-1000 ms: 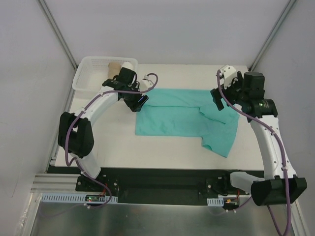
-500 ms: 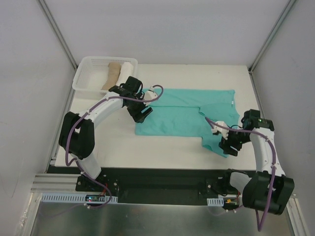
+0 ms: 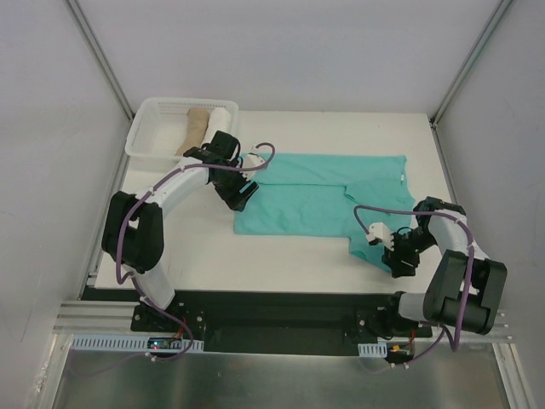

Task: Roll the t-shirts
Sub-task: Fold the T-shirt at the center of the board.

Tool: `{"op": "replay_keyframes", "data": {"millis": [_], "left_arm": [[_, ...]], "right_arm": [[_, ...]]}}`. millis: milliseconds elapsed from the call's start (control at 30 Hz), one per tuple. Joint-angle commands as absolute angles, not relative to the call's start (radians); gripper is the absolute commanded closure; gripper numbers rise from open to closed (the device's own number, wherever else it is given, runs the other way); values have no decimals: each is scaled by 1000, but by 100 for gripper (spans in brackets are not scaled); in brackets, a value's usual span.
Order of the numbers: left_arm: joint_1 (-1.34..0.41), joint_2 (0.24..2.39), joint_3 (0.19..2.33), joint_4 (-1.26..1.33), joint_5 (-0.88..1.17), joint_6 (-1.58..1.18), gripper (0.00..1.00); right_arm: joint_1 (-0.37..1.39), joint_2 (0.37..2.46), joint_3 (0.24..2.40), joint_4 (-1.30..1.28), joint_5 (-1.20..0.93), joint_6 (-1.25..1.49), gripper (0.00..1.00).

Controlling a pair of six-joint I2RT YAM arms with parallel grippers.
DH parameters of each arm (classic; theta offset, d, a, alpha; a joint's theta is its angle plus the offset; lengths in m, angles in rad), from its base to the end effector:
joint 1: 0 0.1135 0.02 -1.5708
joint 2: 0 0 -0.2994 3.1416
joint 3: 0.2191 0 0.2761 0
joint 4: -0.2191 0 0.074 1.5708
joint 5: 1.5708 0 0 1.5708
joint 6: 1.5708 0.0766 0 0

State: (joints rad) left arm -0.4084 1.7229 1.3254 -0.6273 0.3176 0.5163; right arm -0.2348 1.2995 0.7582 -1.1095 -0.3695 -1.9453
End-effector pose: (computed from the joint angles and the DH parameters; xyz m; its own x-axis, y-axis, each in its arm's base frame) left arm 0.3698 -0.1861 0.2350 -0.4224 0.6938 -0.5833 0.8447 0.5346 0.0242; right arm 0.1913 -0.0173 0.1696 0.1266 -0.9226 -0.3643 -0.9919 -0.1135 -0.0573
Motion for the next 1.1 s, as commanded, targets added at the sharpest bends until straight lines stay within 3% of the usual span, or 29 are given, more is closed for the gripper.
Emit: {"op": "replay_keyframes", "data": {"millis": [0,900,1000,1067], "left_arm": [[-396,1744,1325,-638,333,505,34],[-353,1759,1281,-649,264,541,35],[-347,1755,1272,-652,262,532,34],[-341,1743,1264,-663,279,502,33]], "right_arm": [[-264,1345,793,-1094,-364,-2459,43],[-265,1368,623,-920,-345,-2620,49],[-265,1351,604,-894,-331,-2628,60],[-267,1339,591,-868,-310,-2620,80]]}}
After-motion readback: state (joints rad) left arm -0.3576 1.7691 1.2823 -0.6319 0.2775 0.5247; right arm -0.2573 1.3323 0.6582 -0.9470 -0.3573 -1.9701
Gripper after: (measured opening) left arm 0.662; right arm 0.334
